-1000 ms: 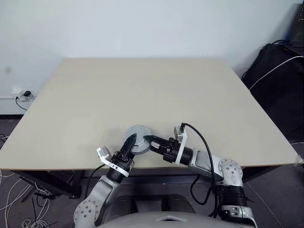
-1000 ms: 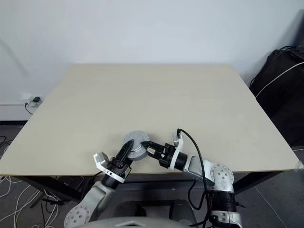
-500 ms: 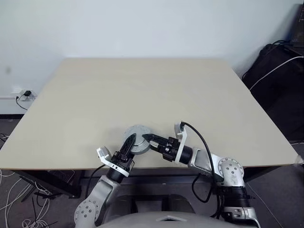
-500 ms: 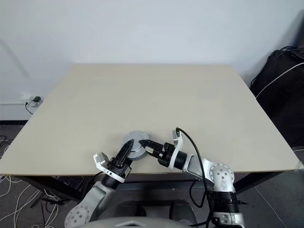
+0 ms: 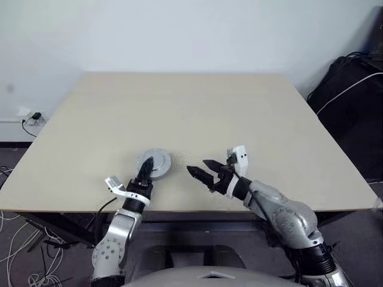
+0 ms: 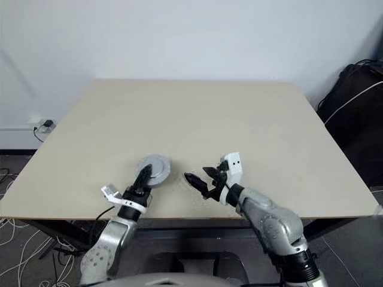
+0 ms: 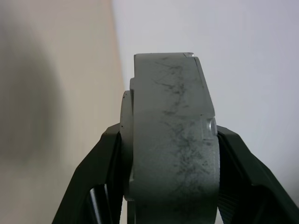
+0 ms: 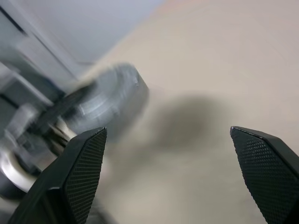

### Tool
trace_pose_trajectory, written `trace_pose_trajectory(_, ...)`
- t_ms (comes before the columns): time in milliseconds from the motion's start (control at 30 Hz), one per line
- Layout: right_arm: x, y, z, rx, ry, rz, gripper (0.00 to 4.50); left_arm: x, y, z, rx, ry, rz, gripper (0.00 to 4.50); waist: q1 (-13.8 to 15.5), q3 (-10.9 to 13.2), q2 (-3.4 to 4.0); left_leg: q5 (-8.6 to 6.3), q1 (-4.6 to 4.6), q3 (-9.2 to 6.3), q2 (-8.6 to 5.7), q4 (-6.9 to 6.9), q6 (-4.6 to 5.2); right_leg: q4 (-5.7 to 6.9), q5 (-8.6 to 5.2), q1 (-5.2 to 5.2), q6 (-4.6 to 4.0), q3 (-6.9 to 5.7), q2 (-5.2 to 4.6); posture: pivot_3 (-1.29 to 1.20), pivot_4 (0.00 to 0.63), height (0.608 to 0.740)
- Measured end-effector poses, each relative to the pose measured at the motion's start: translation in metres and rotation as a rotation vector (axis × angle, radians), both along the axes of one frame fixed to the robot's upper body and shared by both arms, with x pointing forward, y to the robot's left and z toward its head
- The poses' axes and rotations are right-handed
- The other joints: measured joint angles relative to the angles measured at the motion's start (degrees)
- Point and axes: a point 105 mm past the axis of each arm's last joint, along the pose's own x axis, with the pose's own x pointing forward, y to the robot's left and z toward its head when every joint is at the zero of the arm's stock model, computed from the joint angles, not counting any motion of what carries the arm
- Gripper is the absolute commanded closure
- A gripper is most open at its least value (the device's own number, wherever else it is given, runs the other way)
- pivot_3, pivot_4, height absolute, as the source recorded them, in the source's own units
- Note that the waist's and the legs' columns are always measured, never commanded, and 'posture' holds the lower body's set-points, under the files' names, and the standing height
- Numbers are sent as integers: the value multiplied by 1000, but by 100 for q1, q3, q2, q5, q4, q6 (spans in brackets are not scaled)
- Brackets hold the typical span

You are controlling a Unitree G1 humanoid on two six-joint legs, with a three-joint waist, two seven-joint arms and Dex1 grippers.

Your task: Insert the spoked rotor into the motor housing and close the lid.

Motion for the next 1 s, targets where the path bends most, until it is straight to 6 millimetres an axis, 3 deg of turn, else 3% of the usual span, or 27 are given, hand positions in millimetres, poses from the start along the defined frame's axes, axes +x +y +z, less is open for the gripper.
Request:
trace_pose_trajectory(167, 7, -3, -3, -213, -263, -35, 0, 26, 16, -1, 41, 16, 87, 2397, -15, 12, -35, 10, 8, 6, 1, 15, -19, 3, 7, 32, 10, -1, 5, 0, 0, 740)
trace_pose_trajectory(333, 7, -3, -5, -268, -384, -60, 0, 45, 26, -12, 56, 70, 134, 2397, -3, 24, -63, 17, 6, 2, 2, 16, -32, 1, 7, 37, 11, -3, 7, 0, 0, 740)
trace_pose_trajectory(433, 5, -8, -15, -307, -402, -68, 0, 62, 36, -13, 51, 101, 188, 2397, -3, 29, -75, 18, 8, 2, 1, 19, -32, 1, 8, 44, 12, -4, 7, 0, 0, 740)
trace_pose_trajectory(567, 2, -9, -26, -320, -389, -77, 0, 82, 35, -12, 27, 125, 220, 2397, -1, 31, -81, 18, 11, 2, -1, 22, -32, -7, 13, 53, 20, -5, 7, 0, 0, 740)
trace_pose_trajectory(1000, 1, -11, -31, -312, -364, -125, 0, 125, 35, -26, 134, 278, 233, 2397, -24, 34, -88, 21, 14, 2, 2, 23, -33, -6, 19, 55, 27, -4, 16, 0, 0, 740)
